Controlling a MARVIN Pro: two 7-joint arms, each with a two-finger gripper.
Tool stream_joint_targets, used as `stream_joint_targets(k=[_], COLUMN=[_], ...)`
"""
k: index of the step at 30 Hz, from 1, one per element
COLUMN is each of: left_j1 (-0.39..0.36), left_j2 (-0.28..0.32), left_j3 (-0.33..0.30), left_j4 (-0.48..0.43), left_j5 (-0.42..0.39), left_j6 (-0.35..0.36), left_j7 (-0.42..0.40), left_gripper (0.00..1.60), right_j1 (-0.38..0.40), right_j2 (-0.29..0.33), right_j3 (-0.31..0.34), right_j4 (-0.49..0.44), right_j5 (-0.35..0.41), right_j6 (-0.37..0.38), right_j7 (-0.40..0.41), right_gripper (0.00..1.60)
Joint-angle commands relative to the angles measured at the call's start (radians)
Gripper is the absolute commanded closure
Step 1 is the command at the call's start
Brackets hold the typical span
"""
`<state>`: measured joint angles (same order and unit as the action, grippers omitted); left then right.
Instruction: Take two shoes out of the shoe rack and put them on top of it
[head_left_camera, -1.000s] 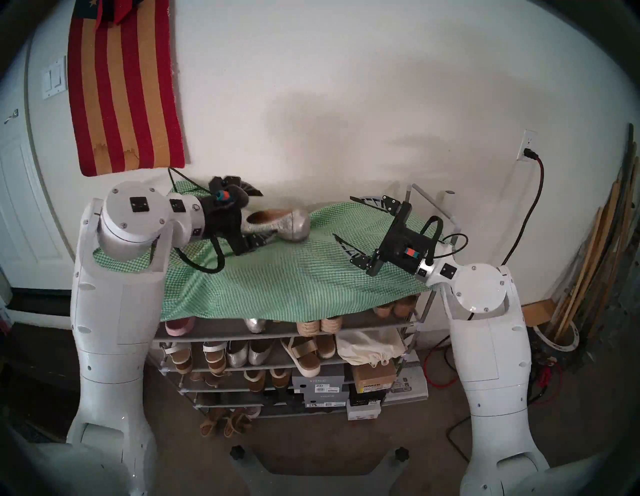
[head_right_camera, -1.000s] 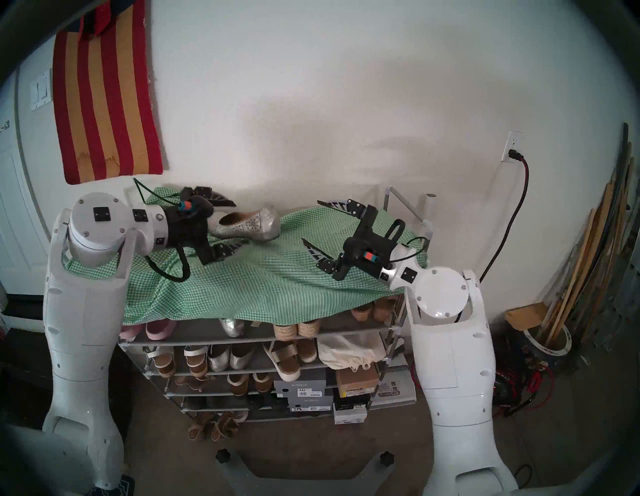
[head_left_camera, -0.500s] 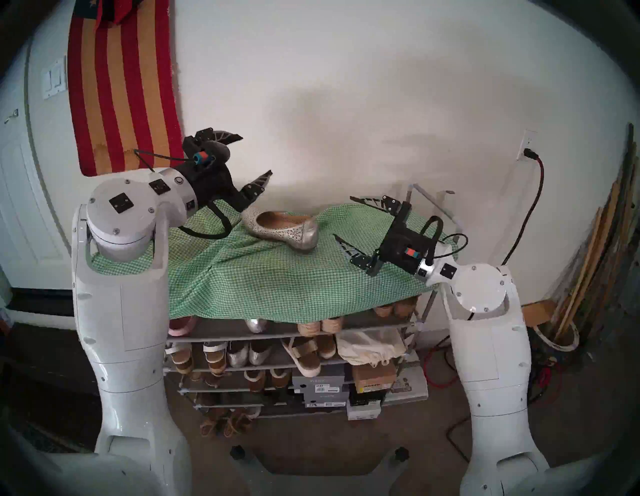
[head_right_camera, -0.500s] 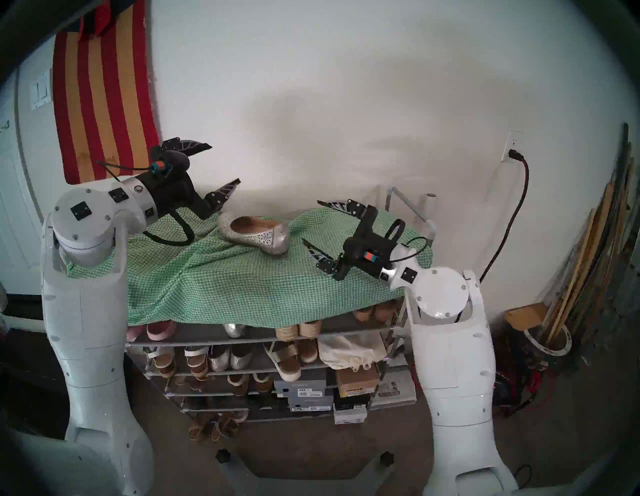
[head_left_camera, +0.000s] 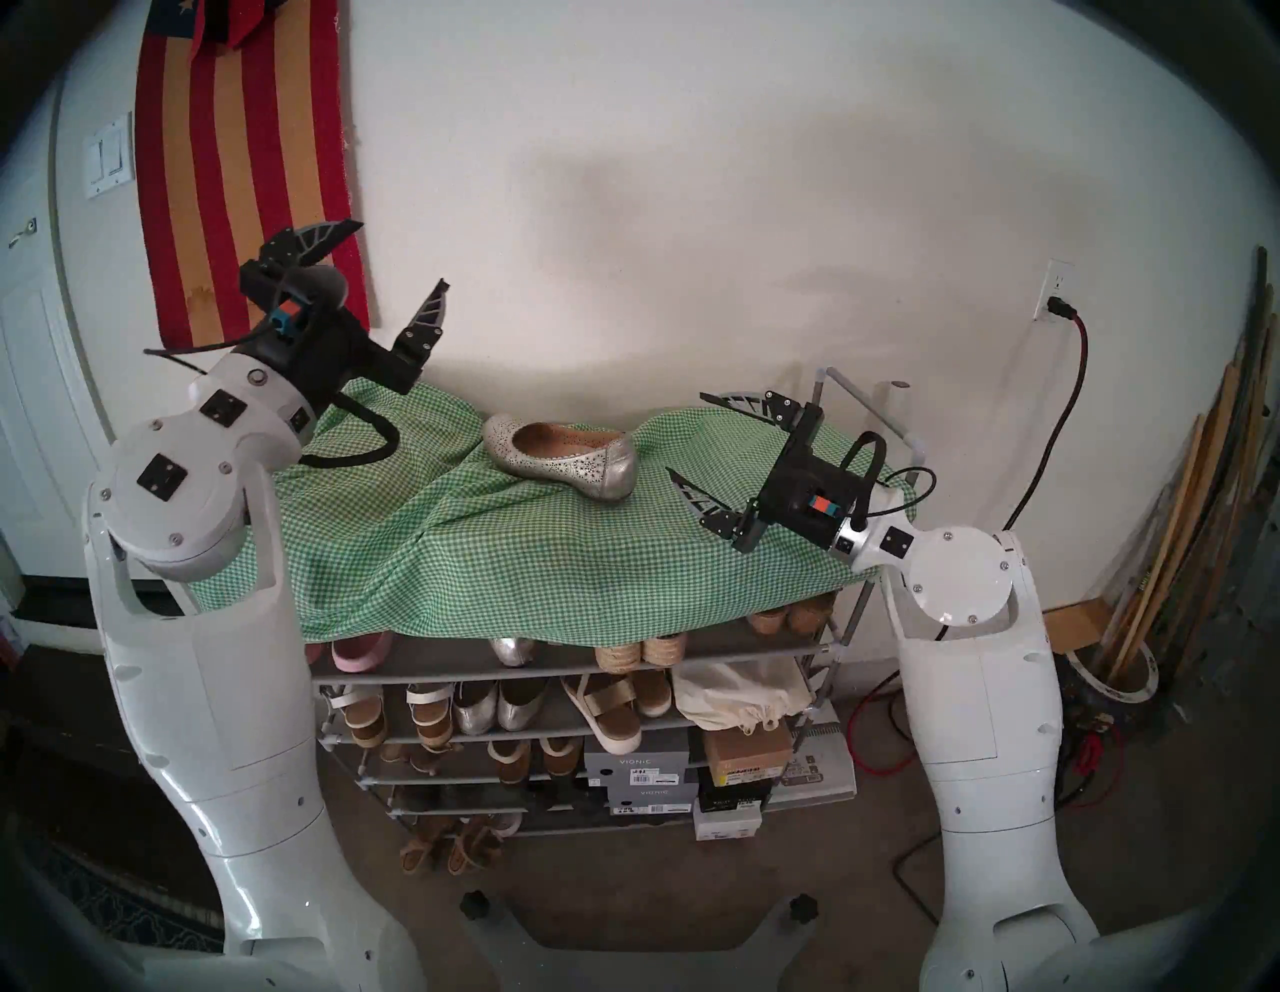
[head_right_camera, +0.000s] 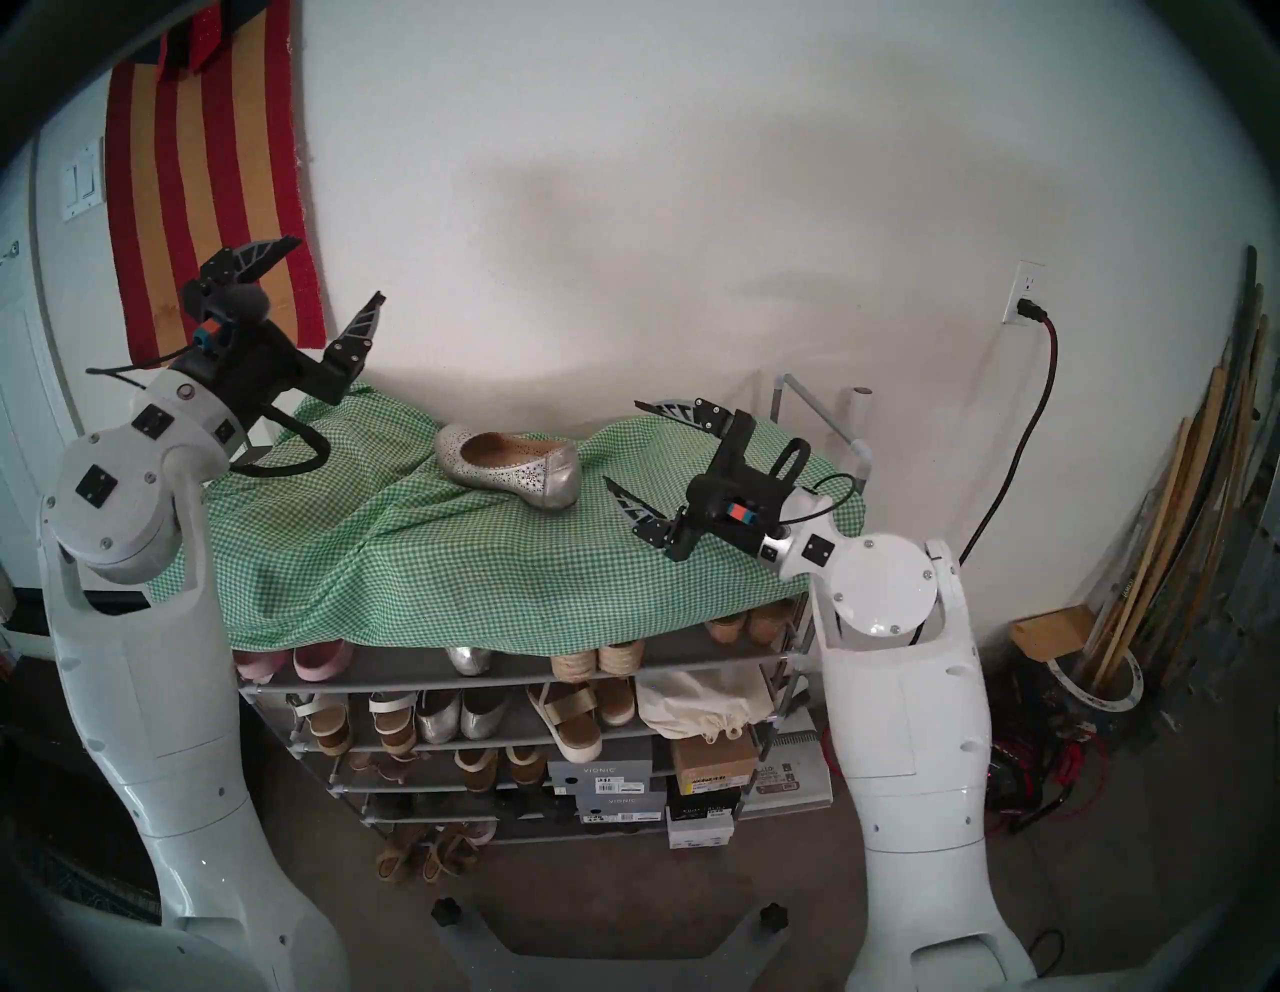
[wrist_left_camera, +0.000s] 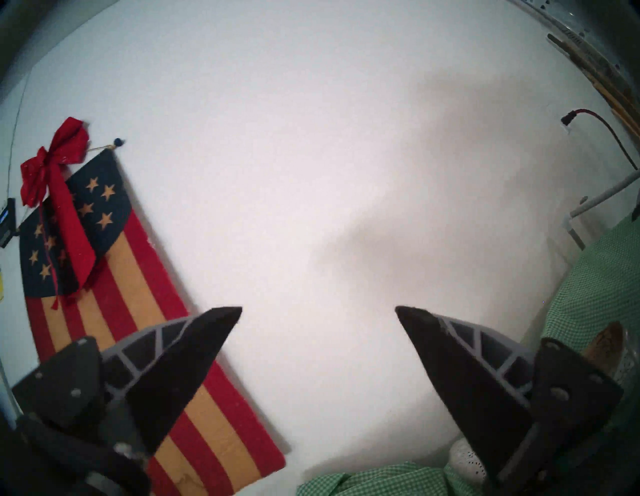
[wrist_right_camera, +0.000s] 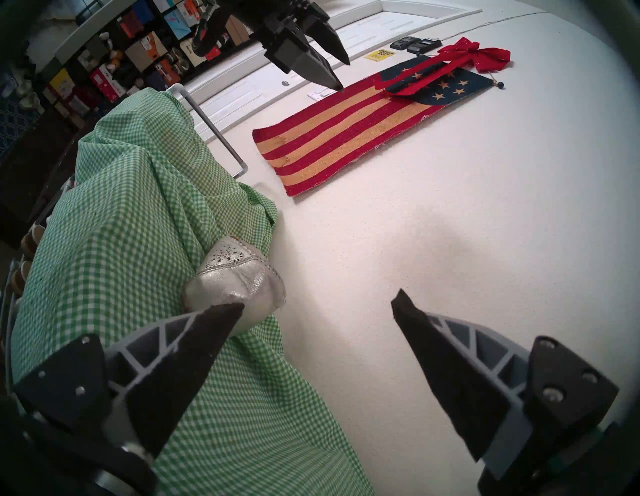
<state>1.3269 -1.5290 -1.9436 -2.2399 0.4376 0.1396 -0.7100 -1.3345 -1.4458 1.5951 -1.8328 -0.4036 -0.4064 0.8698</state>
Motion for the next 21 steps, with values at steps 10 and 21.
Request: stream_joint_targets(k=[10,21], left_j1=[0.107,0.113], left_j2=[0.072,0.061], left_j3=[-0.289,-0.375], left_j4=[-0.082,-0.066], left_j5=[-0.106,-0.181], left_j6=[-0.078,-0.147], left_j7=[-0.057,-0.109], left_gripper=[0.0,0.0], right_j1=[0.0,0.0], right_j2=[0.001,0.001], right_j3=[-0.001,-0.001], right_j4=[0.0,0.0], right_j5=[-0.002,-0.003], right_j6=[0.0,0.0], right_j7=[0.001,0.001], right_gripper=[0.0,0.0])
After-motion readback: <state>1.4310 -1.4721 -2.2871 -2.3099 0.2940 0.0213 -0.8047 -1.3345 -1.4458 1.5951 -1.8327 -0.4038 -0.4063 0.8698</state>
